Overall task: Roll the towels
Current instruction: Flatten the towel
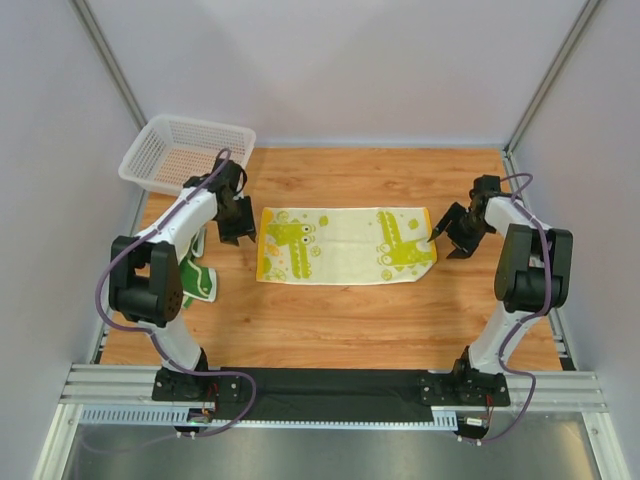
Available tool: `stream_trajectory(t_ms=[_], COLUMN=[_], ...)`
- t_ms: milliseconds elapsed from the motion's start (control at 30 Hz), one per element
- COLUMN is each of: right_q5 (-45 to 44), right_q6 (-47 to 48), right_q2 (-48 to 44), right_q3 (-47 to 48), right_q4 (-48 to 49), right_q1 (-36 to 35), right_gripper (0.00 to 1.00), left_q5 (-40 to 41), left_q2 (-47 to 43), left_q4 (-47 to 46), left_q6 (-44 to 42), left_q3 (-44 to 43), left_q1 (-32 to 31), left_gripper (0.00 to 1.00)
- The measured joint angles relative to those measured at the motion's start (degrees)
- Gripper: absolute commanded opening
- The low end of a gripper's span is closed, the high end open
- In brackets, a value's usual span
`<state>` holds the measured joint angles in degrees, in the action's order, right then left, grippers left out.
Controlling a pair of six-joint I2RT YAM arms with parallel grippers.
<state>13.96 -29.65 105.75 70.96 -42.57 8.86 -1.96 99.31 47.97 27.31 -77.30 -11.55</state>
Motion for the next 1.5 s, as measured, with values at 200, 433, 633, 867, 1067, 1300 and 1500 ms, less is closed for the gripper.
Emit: stream_trajectory(t_ms=[200, 433, 633, 867, 1067, 1300, 1500], right_q5=[1.84, 3.61, 4.13, 0.48, -1.62, -6.47, -6.47], right_q6=[0.59, 0.52, 0.79, 0.55, 1.6, 2.54, 2.32], right_q2=[0.66, -0.2, -0.17, -1.25, -8.46, -14.29, -17.46], right_q3=[-1.01, -5.46, -5.62, 2.14, 7.48, 5.66, -7.45], right_q4=[3.5, 5.77, 5.92, -3.78, -10.1, -12.9, -11.39], right_q1=[-0.13, -0.94, -2.49, -3.67, -4.5, -4.42, -4.17], right_gripper=[0.51, 0.31, 0.0, 0.36, 0.72, 0.67, 0.56], left_q5=[-1.44, -2.05, -1.84, -1.86, -2.08, -2.12, -2.19], left_q2=[-4.04, -9.9, -9.11, -9.11, -9.11, -9.11, -9.16], left_q4=[1.14, 1.22, 1.07, 0.94, 0.92, 0.9, 0.9], left_q6=[-1.81, -4.42, -5.92, -6.91, -7.1, -7.13, -7.1], left_q3=[2.29, 3.08, 5.79, 5.9, 5.9, 5.9, 5.9], left_q1=[-0.04, -0.04, -0.04, -0.04, -0.04, -0.04, -0.04], left_gripper=[0.54, 0.52, 0.51, 0.51, 0.51, 0.51, 0.51])
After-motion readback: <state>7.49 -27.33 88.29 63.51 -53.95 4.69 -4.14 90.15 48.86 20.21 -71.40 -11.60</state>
